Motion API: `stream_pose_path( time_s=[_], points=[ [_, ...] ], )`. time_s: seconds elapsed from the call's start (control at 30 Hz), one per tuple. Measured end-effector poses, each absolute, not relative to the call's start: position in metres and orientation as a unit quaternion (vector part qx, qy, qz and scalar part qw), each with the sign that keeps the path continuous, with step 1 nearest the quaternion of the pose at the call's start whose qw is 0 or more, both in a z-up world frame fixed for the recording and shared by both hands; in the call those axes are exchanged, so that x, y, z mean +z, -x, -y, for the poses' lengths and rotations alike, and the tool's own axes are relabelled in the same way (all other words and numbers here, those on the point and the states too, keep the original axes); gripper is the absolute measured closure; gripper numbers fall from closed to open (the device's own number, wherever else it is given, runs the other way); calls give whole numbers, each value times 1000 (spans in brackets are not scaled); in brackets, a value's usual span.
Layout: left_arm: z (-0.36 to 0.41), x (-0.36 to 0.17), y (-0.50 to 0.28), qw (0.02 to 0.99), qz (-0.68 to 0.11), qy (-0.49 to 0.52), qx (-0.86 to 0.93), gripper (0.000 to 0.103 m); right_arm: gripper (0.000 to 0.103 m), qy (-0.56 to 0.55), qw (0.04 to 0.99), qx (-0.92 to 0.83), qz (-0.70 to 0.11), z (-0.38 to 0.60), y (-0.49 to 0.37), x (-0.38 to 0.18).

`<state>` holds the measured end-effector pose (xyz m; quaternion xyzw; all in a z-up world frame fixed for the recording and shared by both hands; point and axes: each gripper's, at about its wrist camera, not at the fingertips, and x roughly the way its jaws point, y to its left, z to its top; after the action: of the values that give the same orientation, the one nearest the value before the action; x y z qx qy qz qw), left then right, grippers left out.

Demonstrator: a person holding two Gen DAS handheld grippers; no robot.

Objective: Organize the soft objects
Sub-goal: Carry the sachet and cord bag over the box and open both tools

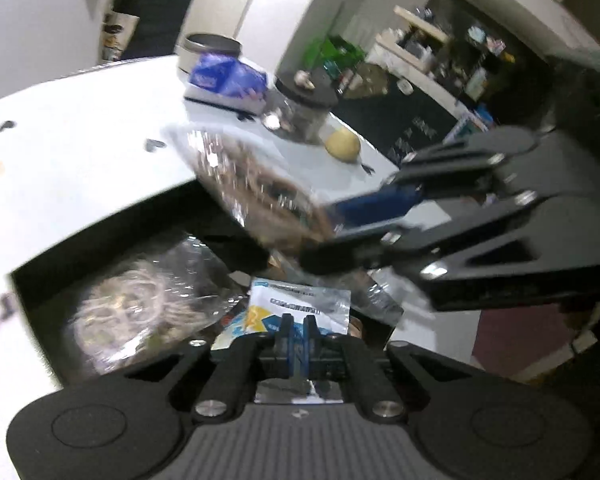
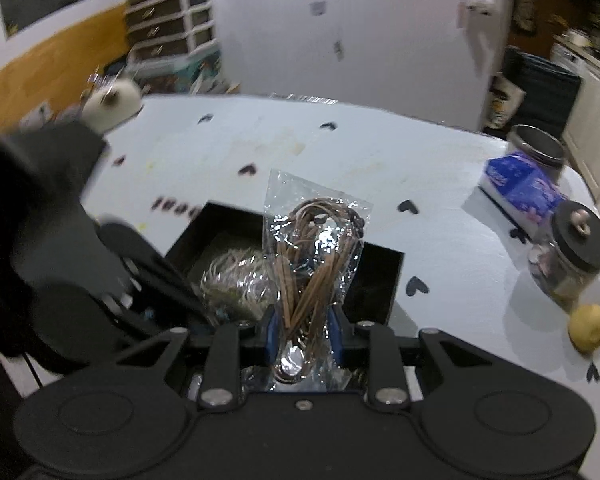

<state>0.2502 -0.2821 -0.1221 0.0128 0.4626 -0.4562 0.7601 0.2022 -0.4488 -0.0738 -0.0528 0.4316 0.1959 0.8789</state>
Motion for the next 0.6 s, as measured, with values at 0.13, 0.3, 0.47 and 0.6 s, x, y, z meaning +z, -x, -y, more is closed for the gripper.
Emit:
stream_pose_path(
  time_s=[0.13, 0.3, 0.47, 0.6],
  points=[
    [263, -113, -241, 762, -466, 12, -449, 96, 76, 80, 863, 223, -447, 440, -213, -84],
    [261, -117, -228, 756, -487, 6, -438, 96, 66, 154, 838, 231, -469, 426, -222, -101],
    [265, -125, -226, 760, -499, -25, -415, 95, 51, 110, 853, 234, -454, 433, -220, -85],
    [265, -132, -229, 765, -501, -39, -402, 95, 82, 13, 869, 227, -439, 445, -221, -72]
  ],
)
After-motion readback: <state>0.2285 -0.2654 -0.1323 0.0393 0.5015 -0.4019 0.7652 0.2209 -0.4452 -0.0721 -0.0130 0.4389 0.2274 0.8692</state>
